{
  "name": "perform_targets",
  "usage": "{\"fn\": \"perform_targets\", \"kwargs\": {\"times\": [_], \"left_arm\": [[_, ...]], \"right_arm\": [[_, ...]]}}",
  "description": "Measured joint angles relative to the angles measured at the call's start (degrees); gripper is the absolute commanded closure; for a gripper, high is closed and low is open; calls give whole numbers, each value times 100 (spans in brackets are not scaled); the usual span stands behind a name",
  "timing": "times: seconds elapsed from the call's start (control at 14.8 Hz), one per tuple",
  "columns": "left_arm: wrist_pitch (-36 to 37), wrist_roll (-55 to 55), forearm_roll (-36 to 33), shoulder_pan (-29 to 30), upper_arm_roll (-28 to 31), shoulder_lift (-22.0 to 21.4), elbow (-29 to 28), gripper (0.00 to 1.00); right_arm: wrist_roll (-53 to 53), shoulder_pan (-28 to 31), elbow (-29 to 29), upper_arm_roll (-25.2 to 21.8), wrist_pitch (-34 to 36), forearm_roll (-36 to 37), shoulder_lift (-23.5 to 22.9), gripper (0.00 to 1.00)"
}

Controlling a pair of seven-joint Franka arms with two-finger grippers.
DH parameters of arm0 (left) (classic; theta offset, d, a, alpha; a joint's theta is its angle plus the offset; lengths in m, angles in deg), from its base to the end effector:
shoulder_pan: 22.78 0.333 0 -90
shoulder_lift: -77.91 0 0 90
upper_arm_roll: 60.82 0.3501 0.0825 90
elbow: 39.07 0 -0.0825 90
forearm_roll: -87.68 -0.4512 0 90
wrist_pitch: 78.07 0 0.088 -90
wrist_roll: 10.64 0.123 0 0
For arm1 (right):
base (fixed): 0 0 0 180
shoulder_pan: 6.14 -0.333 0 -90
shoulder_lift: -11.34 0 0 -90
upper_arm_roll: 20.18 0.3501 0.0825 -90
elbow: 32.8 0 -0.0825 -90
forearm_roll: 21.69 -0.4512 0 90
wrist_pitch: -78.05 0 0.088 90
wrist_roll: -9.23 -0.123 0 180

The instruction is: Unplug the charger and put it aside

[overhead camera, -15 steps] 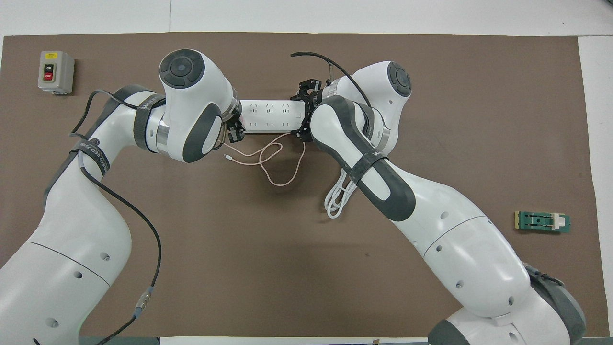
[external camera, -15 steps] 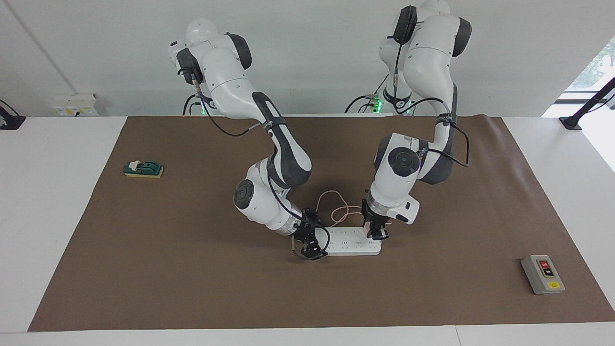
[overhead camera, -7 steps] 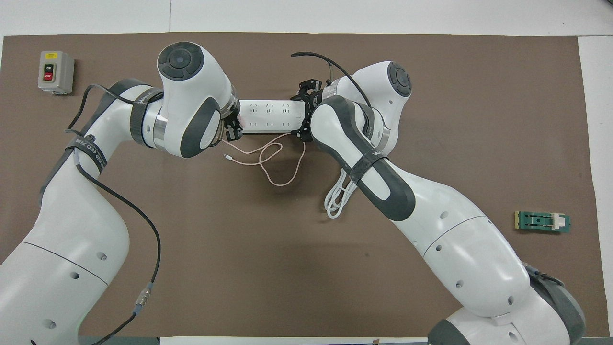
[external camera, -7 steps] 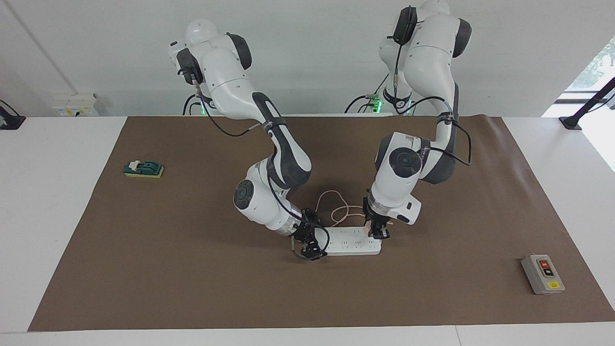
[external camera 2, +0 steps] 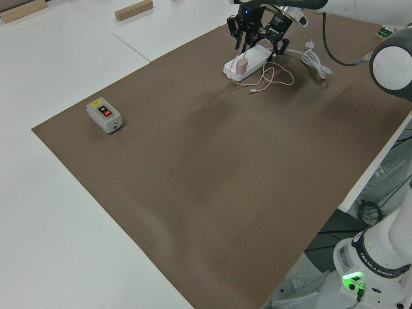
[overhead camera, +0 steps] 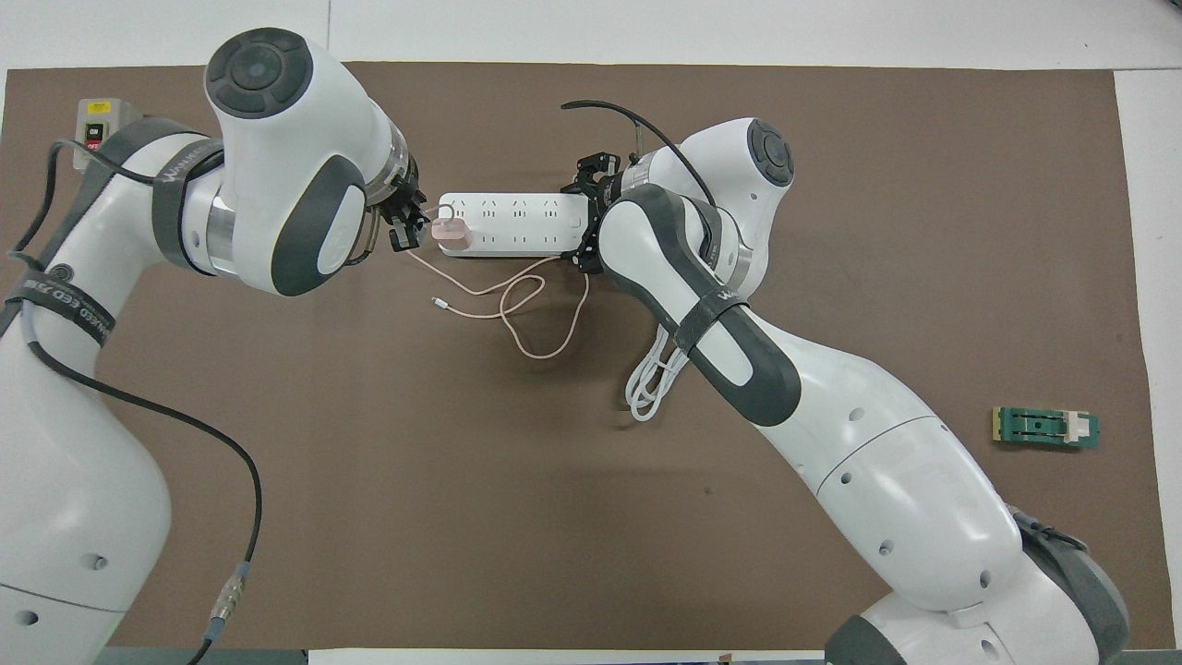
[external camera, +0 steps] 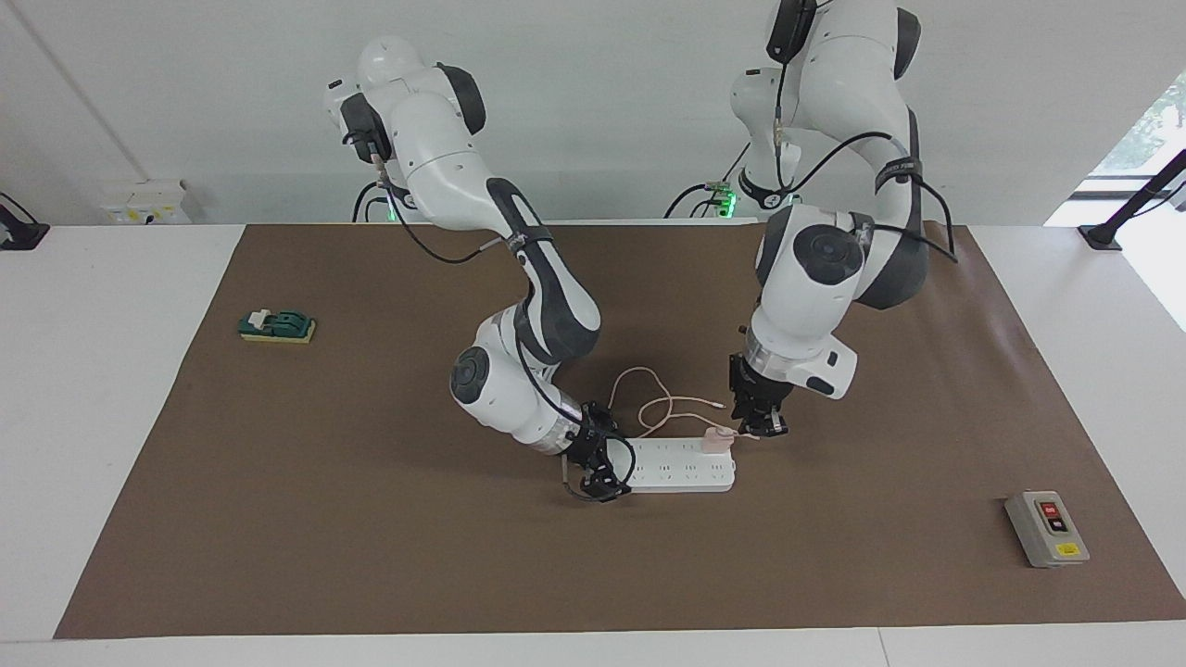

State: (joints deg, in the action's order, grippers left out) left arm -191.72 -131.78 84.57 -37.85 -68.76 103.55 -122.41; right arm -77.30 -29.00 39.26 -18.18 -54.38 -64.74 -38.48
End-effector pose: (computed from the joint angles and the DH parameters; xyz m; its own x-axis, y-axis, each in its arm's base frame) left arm 0.7228 -0.2846 0.4314 -0.1359 0.9894 -0.0515 0.9878 0.1393 0.0690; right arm 0.7757 0.3743 0.2308 0.0242 -0.8019 -0.5969 -0.9985 0.0093 -0.0530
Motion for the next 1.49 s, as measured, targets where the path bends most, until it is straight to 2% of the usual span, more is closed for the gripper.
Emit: {"fn": "perform_targets", "kwargs": {"times": [0.74,0.88,1.22,1.49], "left_arm": [[-40,194,-2,9,-6,-64,-166,100],[-17,811,-4,4,-23,-64,-170,100],[550,3372,-6,-42,-89,-93,-173,100],[602,3717,68,-38,-87,-119,-170,99]], "right_arm": [[0,0,0,-1,0,0,-1,4],[0,0,0,-1,0,0,-1,4],[0,0,1,-3,0,0,-1,4],[0,0,1,-3,0,0,-1,4]]}}
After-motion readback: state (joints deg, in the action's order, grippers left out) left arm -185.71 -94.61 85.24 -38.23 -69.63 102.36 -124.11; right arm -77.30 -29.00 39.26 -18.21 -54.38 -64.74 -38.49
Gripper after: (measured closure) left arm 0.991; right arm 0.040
